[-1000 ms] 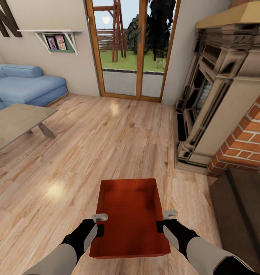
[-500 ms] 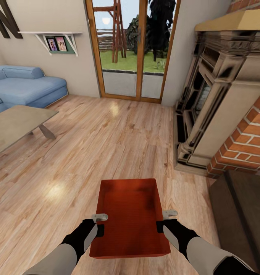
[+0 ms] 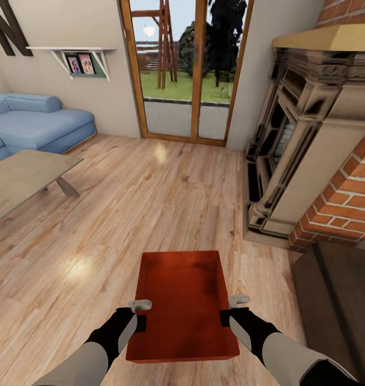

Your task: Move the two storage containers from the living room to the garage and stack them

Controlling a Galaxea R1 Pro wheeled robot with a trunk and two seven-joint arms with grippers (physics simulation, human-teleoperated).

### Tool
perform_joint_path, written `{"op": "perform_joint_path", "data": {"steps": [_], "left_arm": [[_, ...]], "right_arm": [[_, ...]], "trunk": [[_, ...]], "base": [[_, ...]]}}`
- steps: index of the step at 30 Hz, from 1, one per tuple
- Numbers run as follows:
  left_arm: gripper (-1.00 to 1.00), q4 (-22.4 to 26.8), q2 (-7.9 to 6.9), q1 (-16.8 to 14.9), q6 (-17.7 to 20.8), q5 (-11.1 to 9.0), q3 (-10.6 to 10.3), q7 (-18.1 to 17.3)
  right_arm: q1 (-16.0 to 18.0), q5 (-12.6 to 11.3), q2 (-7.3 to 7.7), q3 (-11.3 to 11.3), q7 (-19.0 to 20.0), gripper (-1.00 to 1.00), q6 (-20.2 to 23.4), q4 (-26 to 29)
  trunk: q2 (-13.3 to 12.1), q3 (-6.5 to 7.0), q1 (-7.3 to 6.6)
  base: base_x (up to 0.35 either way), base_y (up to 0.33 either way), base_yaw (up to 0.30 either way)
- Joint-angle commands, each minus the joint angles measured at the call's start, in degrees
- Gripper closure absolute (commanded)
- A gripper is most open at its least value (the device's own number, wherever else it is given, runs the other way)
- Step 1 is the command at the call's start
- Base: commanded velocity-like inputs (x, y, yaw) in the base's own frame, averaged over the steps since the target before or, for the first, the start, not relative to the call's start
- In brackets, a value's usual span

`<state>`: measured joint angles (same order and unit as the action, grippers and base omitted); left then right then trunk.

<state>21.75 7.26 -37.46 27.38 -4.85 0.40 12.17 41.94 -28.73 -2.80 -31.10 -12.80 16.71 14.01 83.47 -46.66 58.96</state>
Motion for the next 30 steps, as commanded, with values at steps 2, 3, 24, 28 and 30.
{"op": "perform_joint_path", "data": {"steps": [2,3,24,28,30], "left_arm": [[1.0,-1.01,-0.33,0.02,0.57,0.81,-0.38,1.27],[1.0,-1.01,-0.32,0.02,0.57,0.81,-0.36,1.27],[1.0,-1.01,-0.38,0.02,0.57,0.81,-0.33,1.27],[1.0,-1.01,-0.38,0.02,0.59,0.81,-0.33,1.27],[1.0,-1.01,-0.39,0.02,0.58,0.81,-0.37,1.27]], "right_arm": [[0.07,0.78,0.02,-0.63,-0.48,1.0,0.23,0.32],[0.07,0.78,-0.03,-0.63,-0.48,1.0,0.21,0.32],[0.07,0.78,-0.04,-0.56,-0.47,1.0,0.15,0.41],[0.07,0.78,0.01,-0.56,-0.48,1.0,0.09,0.47],[0.07,0.78,-0.01,-0.55,-0.48,1.0,0.08,0.48]], "trunk": [[-0.79,0.33,-0.45],[-1.2,0.51,-0.67],[-9.62,4.28,-5.28],[-11.22,5.0,-6.16],[-12.02,5.36,-6.6]], "base": [[0.0,0.0,0.0],[0.0,0.0,0.0],[0.0,0.0,0.0],[0.0,0.0,0.0],[0.0,0.0,0.0]]}}
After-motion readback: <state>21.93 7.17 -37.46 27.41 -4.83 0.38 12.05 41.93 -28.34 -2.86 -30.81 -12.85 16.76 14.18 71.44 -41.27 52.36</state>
